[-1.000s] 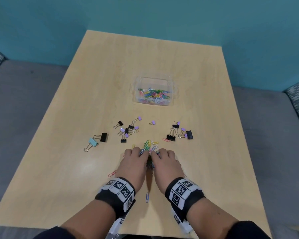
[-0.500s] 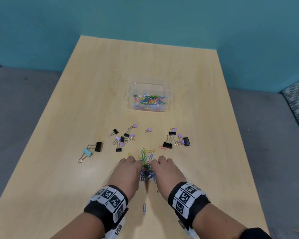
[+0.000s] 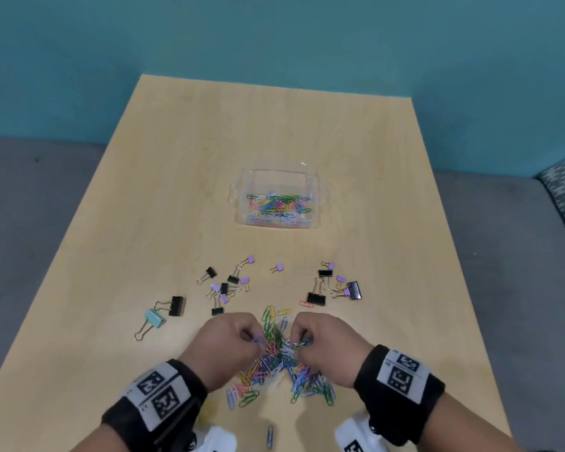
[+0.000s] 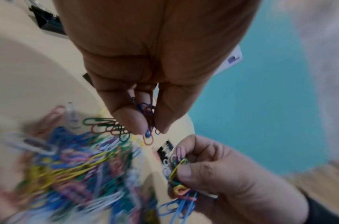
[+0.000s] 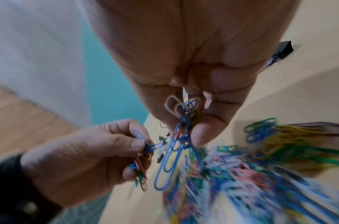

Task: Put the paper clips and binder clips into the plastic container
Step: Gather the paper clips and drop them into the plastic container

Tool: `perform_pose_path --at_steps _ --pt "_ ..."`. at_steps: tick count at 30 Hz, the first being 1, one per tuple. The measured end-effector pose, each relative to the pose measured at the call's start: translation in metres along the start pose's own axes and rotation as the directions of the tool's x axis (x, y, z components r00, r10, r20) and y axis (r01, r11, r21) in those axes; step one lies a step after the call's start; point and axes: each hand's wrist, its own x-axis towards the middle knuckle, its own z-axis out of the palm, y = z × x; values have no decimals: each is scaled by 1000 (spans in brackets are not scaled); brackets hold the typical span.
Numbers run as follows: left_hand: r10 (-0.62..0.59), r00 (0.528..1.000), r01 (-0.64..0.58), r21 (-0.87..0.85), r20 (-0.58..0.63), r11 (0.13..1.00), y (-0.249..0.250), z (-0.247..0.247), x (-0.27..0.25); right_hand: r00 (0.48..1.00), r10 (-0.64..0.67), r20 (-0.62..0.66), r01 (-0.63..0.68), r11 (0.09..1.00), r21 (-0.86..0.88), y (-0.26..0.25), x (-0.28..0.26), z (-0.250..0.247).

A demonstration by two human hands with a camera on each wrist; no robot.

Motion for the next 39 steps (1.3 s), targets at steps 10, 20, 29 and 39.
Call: perform_pose_path --at_steps 10,20,29,39 --pt "27 988 -96 -469 -151 878 92 -69 78 986 21 -165 91 763 640 -54 78 -101" --pt "108 927 -195 -215 -359 957 128 -71 156 917 104 -385 19 953 302 -85 153 -137" --pt "241 942 -201 184 -235 962 35 -53 45 969 -152 -196 53 899 -436 -14 15 -42" --pt "454 862 -442 776 228 451 -36 33 28 945 -254 -204 19 667 -745 28 8 41"
